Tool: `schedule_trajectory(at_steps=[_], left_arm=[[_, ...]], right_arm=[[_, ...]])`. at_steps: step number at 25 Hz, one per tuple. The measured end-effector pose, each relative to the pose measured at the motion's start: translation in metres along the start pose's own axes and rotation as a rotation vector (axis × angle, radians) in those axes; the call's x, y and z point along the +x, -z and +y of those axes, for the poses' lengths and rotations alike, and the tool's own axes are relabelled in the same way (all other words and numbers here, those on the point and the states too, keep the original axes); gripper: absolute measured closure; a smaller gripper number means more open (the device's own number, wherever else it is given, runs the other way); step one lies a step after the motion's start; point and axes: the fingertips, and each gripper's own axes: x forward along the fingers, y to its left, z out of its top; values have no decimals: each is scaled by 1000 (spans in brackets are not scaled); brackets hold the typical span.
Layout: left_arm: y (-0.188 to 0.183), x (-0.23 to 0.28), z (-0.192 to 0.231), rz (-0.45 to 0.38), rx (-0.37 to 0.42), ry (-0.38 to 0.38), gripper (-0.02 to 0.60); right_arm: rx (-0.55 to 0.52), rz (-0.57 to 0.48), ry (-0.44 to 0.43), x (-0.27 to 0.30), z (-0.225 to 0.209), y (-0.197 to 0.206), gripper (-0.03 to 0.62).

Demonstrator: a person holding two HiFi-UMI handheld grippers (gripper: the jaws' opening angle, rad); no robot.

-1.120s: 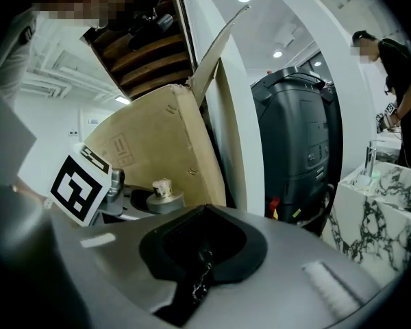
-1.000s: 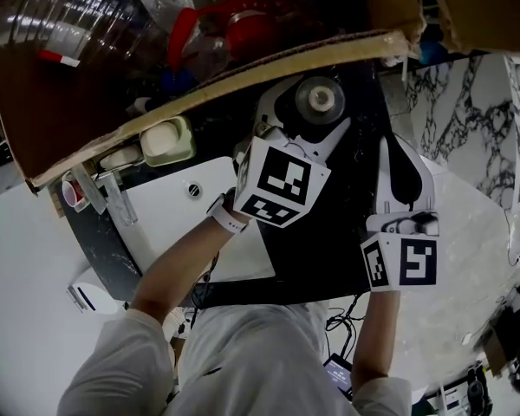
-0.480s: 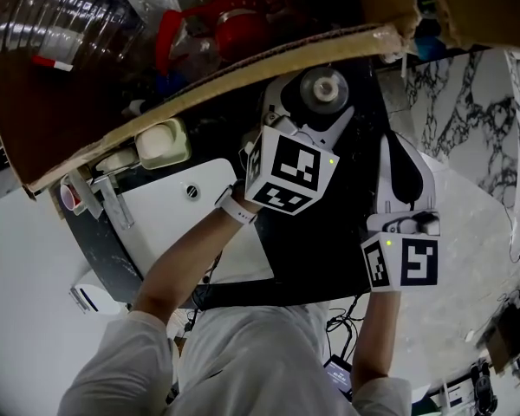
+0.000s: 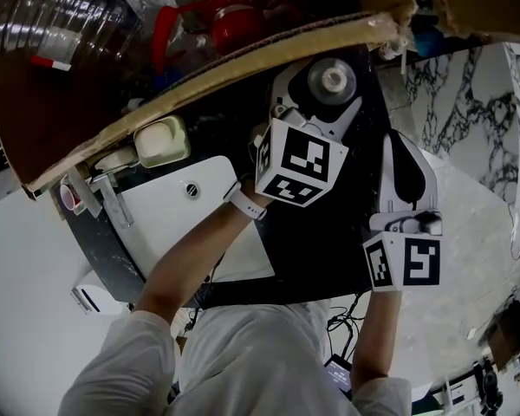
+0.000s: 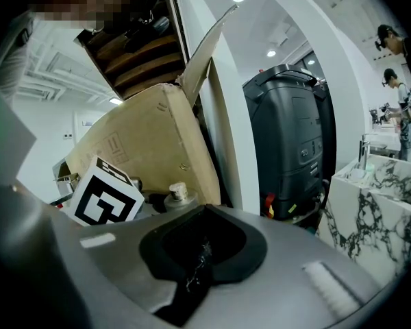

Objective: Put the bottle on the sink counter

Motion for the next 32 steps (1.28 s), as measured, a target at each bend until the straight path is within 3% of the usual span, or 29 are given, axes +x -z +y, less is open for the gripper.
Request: schedule_trajectory(at_steps=[7,32], left_arm=[[4,3,-4,24,-13,39,244],[8,-54,-5,15,-30,7,241]], right_arm=[[3,1,12,-8,-2,0,583],[-18,-37,36,-55,20,-19,583]])
